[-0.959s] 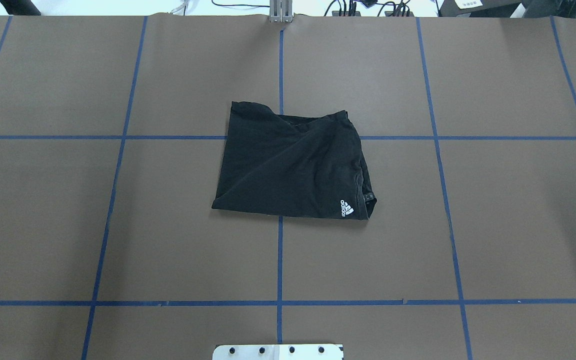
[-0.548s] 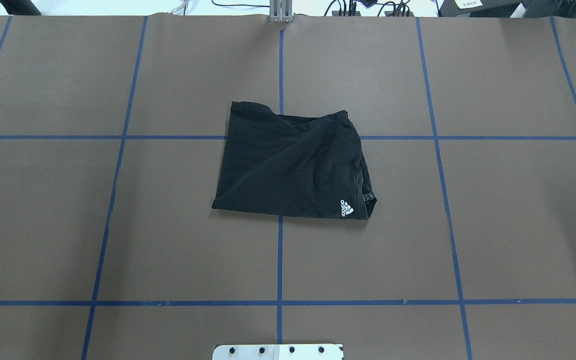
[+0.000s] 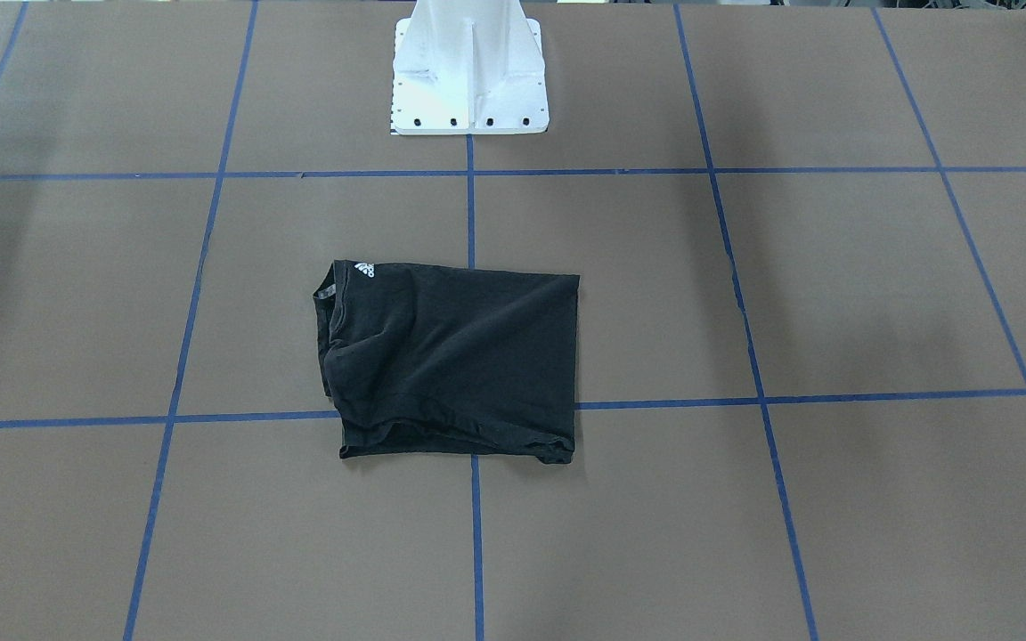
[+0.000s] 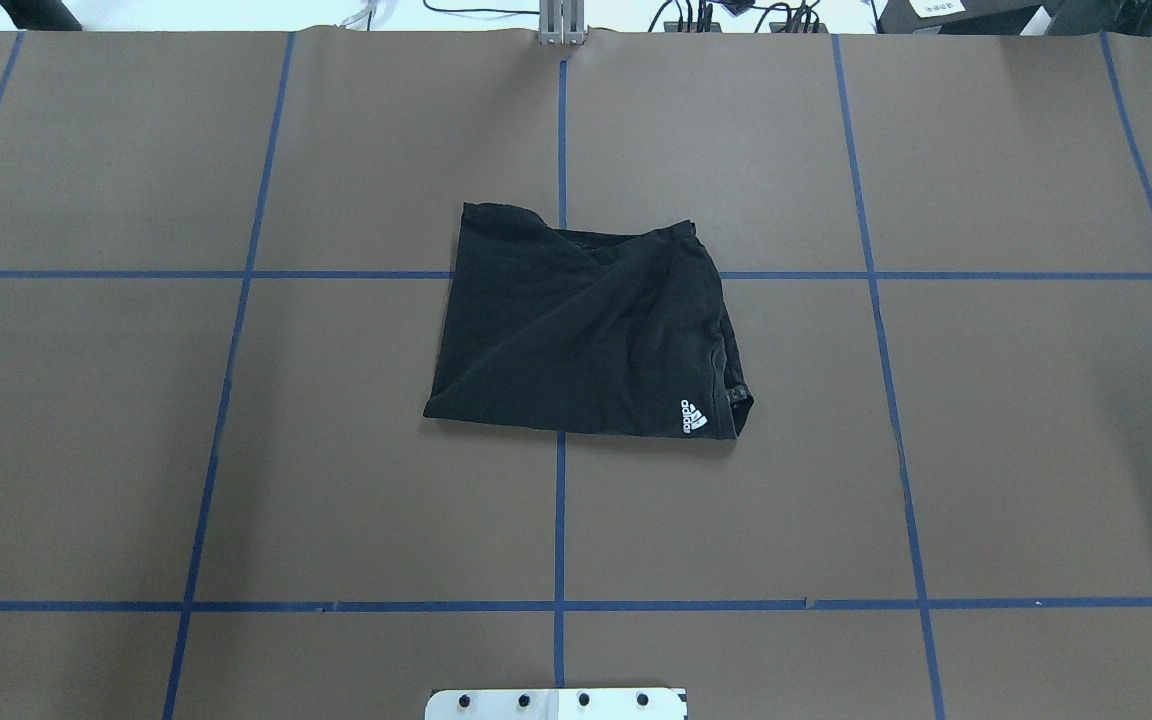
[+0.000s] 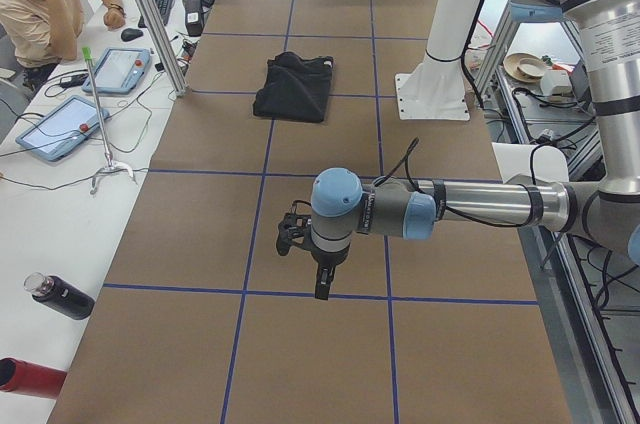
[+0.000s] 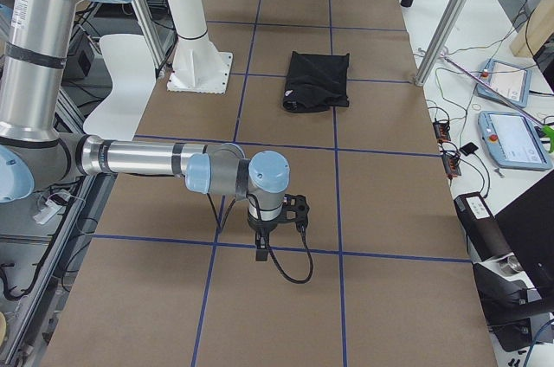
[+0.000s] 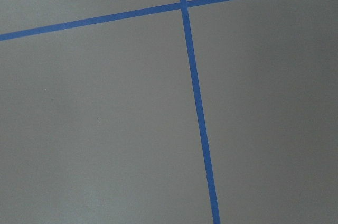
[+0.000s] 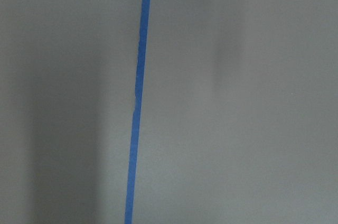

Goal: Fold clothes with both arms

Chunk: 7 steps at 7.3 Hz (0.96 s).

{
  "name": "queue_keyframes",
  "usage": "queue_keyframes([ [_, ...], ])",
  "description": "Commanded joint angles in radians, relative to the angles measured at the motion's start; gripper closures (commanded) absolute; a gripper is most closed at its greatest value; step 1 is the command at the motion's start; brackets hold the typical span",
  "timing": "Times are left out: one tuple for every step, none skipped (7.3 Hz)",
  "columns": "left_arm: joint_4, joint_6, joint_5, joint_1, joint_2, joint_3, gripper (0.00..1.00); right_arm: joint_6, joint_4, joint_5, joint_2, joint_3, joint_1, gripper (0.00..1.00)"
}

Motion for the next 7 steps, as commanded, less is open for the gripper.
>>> queue_keyframes([
  [0.000, 0.000, 0.000, 0.000, 0.000, 0.000, 0.00, 0.000, 0.001, 0.003, 0.001, 0.006, 0.000, 0.00],
  [0.000, 0.000, 0.000, 0.000, 0.000, -0.002, 0.00, 0.000, 0.001, 0.003, 0.003, 0.007, 0.000, 0.00],
  [0.000, 0.000, 0.000, 0.000, 0.000, -0.002, 0.00, 0.000, 0.001, 0.004, 0.004, 0.007, 0.000, 0.00],
  [0.000, 0.000, 0.000, 0.000, 0.000, -0.002, 0.00, 0.000, 0.001, 0.004, 0.006, 0.009, 0.000, 0.00],
  [0.000, 0.003, 0.000, 0.000, 0.000, -0.002, 0.00, 0.000, 0.001, 0.006, 0.009, 0.010, 0.000, 0.00],
  [0.000, 0.000, 0.000, 0.000, 0.000, 0.000, 0.00, 0.000, 0.002, 0.006, 0.011, 0.010, 0.000, 0.00],
  [0.000, 0.003, 0.000, 0.000, 0.000, 0.000, 0.00, 0.000, 0.002, 0.006, 0.011, 0.012, 0.000, 0.00],
])
